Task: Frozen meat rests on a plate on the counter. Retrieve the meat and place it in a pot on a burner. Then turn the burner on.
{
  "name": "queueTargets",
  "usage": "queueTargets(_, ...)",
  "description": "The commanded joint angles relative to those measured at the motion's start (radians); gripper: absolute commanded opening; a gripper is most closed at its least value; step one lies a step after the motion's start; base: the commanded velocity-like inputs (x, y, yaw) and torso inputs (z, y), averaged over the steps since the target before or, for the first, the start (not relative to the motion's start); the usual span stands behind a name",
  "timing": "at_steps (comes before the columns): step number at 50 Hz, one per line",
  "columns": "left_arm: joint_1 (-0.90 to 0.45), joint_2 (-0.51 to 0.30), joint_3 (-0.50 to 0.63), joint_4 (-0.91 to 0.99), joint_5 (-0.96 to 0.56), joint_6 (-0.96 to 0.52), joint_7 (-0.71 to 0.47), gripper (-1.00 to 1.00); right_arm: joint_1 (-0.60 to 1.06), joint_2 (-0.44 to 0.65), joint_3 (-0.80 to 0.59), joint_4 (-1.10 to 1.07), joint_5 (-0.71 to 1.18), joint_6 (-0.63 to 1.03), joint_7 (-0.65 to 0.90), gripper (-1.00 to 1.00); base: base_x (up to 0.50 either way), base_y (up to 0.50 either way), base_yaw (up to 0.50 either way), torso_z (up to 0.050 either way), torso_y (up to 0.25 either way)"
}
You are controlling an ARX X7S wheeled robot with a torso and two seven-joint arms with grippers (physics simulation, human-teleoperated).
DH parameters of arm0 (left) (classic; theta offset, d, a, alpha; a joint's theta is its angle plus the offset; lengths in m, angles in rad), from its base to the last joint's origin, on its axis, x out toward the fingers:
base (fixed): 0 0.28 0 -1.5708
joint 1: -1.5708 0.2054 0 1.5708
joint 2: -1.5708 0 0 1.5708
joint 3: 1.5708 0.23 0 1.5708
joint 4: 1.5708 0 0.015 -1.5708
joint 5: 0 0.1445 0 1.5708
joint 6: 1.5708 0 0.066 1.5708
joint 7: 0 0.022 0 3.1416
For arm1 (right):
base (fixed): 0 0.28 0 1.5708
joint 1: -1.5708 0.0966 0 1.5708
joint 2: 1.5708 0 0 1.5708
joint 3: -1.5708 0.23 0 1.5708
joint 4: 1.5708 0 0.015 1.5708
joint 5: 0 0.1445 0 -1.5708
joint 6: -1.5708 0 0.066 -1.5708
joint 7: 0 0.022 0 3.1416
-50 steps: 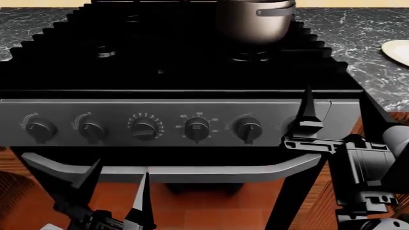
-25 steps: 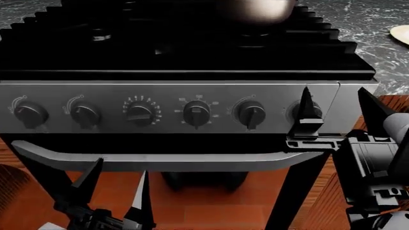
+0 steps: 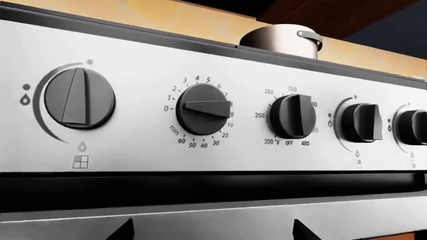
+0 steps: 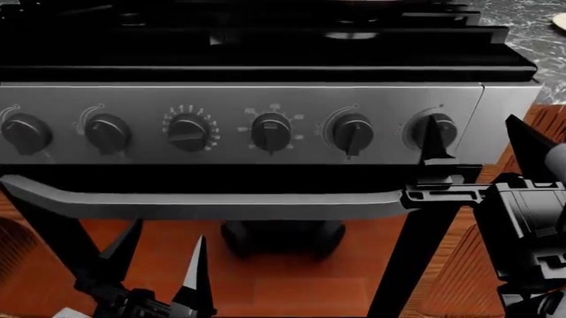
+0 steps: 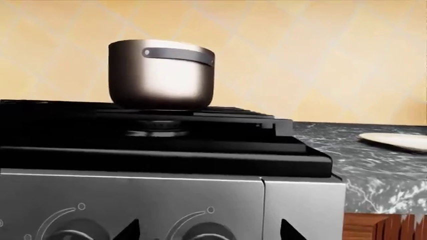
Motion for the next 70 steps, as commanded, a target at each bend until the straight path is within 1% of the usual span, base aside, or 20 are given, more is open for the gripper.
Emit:
queueTargets(1, -0.008, 0.004, 0.000, 0.005, 0.004, -0.013, -0.003, 1.00, 0.023, 0.022, 0.010, 0.005, 0.036, 0.016, 0.016, 1.00, 0.00, 0.00, 0.00, -0.050, 0.000)
queueTargets(5, -0.007, 0.007, 0.000, 0.001, 0.007, -0.006, 0.000, 1.00, 0.037, 0.026, -0.001, 0.013, 0.052, 0.027, 0.018, 1.00, 0.00, 0.00, 0.00, -0.050, 0.000)
queueTargets(8, -0.008, 0.008, -0.001, -0.001, 0.002, -0.004, 0.002, 1.00, 0.055, 0.035, -0.004, 0.019, 0.088, 0.045, 0.029, 1.00, 0.00, 0.00, 0.00, 0.000, 0.000)
queueTargets(20, 0.003, -0.002, 0.001, 0.008, -0.028, 0.013, 0.019, 1.00, 0.171, 0.112, 0.002, 0.064, 0.385, 0.122, 0.160, 1.00, 0.00, 0.00, 0.00, 0.000, 0.000)
queueTargets(27, 0.018, -0.011, -0.006, 0.019, -0.034, 0.030, 0.022, 1.00, 0.169, 0.142, 0.004, 0.090, 0.475, 0.130, 0.220, 1.00, 0.00, 0.00, 0.00, 0.000, 0.000)
queueTargets(32, 0.026, -0.015, -0.012, 0.017, -0.034, 0.045, 0.025, 1.00, 0.137, 0.127, 0.001, 0.112, 0.434, 0.125, 0.204, 1.00, 0.00, 0.00, 0.00, 0.000, 0.000)
queueTargets(42, 0.029, -0.012, -0.022, 0.015, -0.028, 0.052, 0.021, 1.00, 0.183, 0.092, -0.059, 0.166, 0.390, 0.142, 0.175, 1.00, 0.00, 0.00, 0.00, 0.000, 0.000)
queueTargets(50, 0.037, -0.018, -0.031, 0.032, -0.029, 0.058, 0.016, 1.00, 0.274, 0.087, -0.096, 0.199, 0.422, 0.168, 0.188, 1.00, 0.00, 0.00, 0.00, 0.000, 0.000)
queueTargets(55, 0.036, -0.017, -0.032, 0.039, -0.033, 0.054, 0.014, 1.00, 0.308, 0.087, -0.119, 0.220, 0.409, 0.184, 0.177, 1.00, 0.00, 0.00, 0.00, 0.000, 0.000)
queueTargets(70, 0.038, -0.019, -0.037, 0.053, -0.045, 0.043, 0.008, 1.00, 0.284, 0.072, -0.153, 0.262, 0.340, 0.179, 0.131, 1.00, 0.00, 0.00, 0.00, 0.000, 0.000)
